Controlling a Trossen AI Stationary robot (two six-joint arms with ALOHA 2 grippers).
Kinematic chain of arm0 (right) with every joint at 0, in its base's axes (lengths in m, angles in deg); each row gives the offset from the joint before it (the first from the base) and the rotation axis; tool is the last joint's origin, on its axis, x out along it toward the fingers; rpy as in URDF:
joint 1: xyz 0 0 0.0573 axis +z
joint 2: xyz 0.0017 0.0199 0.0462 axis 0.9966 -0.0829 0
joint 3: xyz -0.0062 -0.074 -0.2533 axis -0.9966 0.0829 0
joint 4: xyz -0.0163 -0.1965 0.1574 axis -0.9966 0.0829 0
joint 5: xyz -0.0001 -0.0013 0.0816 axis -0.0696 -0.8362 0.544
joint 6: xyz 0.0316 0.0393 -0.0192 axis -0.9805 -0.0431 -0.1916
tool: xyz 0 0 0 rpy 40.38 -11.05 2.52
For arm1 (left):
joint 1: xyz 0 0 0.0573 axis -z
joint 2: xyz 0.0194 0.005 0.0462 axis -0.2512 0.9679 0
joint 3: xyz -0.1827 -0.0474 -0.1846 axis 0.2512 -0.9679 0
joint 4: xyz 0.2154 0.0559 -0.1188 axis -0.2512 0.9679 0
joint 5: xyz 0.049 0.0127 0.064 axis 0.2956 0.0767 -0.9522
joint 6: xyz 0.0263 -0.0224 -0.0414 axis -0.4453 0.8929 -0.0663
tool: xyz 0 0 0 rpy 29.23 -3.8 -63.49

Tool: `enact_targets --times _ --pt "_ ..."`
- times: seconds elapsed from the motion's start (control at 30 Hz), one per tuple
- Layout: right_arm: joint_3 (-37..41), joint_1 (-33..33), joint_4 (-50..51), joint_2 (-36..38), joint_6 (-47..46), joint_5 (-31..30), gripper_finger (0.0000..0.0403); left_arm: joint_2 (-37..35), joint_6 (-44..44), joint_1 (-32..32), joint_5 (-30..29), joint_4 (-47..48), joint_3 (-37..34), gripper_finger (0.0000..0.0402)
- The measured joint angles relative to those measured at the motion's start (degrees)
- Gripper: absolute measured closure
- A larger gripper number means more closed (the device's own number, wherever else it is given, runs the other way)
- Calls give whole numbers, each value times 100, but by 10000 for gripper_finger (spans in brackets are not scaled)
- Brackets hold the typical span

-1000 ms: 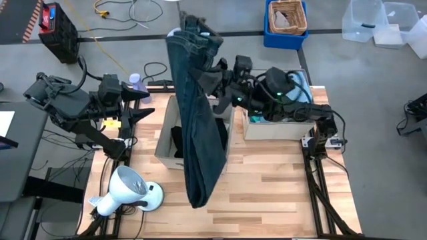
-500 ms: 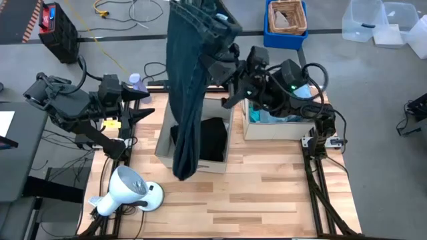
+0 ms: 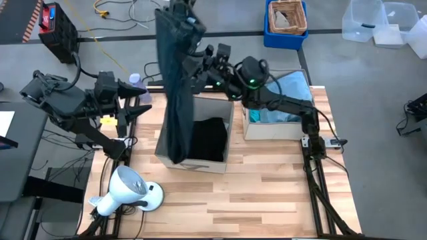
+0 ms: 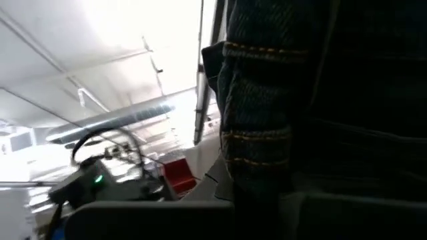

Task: Sort clothes
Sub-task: Put the dark blue jeans in the left brown bin

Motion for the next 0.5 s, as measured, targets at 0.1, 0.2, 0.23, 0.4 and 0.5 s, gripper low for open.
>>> enact_targets --times 0.1,0.2,0.23,0.4,0.5 --pt "2 22 371 -21 200 82 376 -42 2 -2 -45 0 0 146" --pt "-2 26 1184 25 580 115 376 -62 4 0 -63 1 0 146" --pt "-2 41 1476 39 718 112 376 -68 4 0 -65 2 0 146" --pt "4 79 2758 98 1336 -281 376 -87 48 0 -67 4 0 146" --pt "4 76 3273 240 1592 -568 376 -87 68 0 -67 5 0 146"
